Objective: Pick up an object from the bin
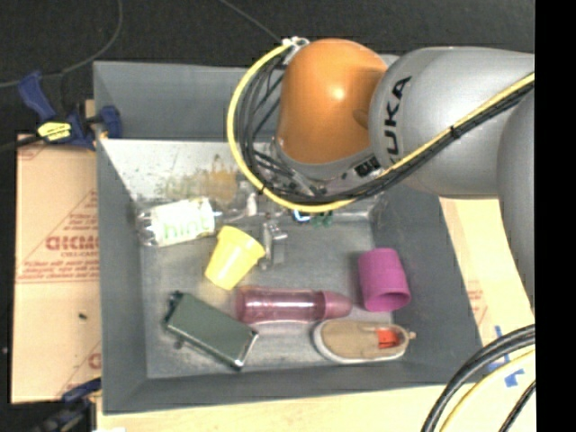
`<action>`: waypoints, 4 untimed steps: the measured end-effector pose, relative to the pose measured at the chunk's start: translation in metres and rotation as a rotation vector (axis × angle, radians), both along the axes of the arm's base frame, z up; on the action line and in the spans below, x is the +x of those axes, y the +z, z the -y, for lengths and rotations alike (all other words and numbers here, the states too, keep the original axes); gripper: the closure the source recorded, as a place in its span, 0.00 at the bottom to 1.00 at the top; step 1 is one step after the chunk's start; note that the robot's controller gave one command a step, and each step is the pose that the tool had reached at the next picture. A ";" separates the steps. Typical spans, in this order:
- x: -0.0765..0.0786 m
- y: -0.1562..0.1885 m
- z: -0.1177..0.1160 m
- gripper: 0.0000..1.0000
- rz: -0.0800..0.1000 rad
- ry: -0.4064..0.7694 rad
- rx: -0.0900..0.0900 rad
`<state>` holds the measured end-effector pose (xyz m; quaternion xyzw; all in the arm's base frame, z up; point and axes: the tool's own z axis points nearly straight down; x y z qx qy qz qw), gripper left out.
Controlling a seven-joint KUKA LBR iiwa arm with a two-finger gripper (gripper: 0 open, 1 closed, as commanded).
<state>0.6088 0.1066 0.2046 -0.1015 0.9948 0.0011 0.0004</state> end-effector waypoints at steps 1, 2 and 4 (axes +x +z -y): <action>-0.005 -0.078 -0.002 0.00 0.015 0.115 0.000; -0.058 -0.101 0.013 0.00 0.009 0.036 0.001; -0.093 -0.130 0.029 1.00 0.028 0.001 0.007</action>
Offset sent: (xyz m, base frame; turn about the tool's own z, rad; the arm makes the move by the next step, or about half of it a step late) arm -0.0620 -0.0131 -0.1021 -0.0359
